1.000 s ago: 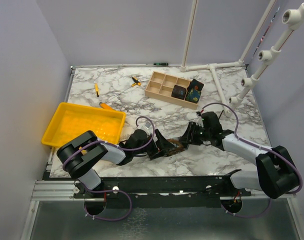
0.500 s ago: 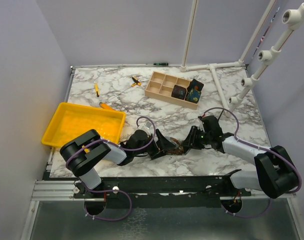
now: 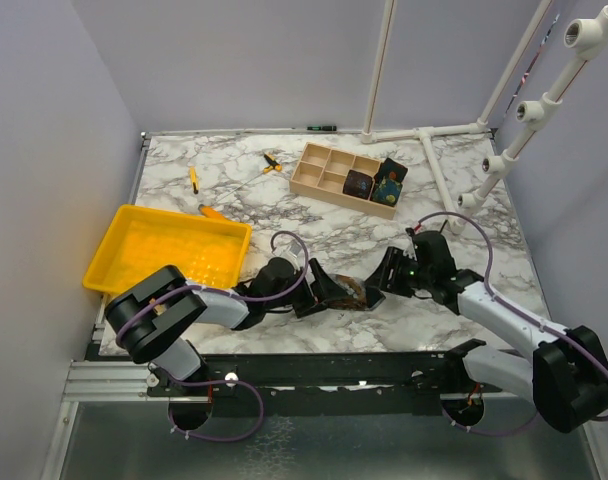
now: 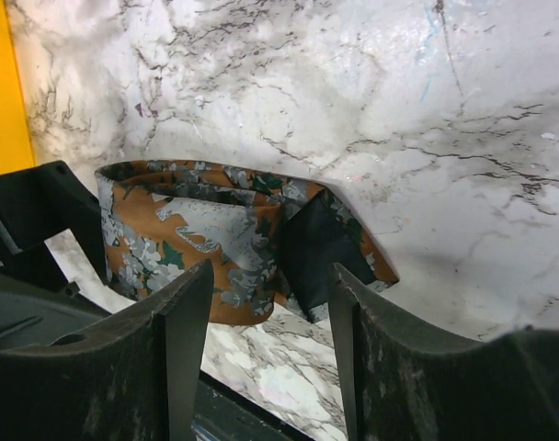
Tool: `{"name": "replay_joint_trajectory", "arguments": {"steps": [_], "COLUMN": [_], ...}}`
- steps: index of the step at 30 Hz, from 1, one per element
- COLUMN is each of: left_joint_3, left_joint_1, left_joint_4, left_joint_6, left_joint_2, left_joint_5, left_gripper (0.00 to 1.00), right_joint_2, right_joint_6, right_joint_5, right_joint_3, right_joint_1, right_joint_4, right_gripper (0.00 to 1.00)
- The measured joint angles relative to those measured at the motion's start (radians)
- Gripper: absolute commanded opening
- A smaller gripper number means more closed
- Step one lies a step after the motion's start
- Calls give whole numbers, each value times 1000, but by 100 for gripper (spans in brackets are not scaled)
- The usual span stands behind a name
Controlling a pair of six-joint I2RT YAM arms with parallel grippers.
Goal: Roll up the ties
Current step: Pick up the tie at the center of the board.
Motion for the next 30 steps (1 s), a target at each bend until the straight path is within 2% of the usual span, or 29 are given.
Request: {"name": "replay_joint_trajectory", "arguments": {"steps": [7,18,30], "left_joint_3": [25,58,146], "left_joint_1": [40,99,103], "left_joint_4": [-232,-320,-313], "left_joint_6": [130,217,300], "left_joint_2": [-119,-142,-41], "left_joint_5": [-59,-55,76], "left_gripper": [99,99,99], "right_joint_2": [80,143,147], "right_joint_6": [-5,2,45], "right_joint_5": [-114,-100,-92], "right_joint_3": [2,-32,-52], "right_joint_1": [16,18,18], "right_joint_4": [22,56,109], "right_gripper": [54,48,47]}}
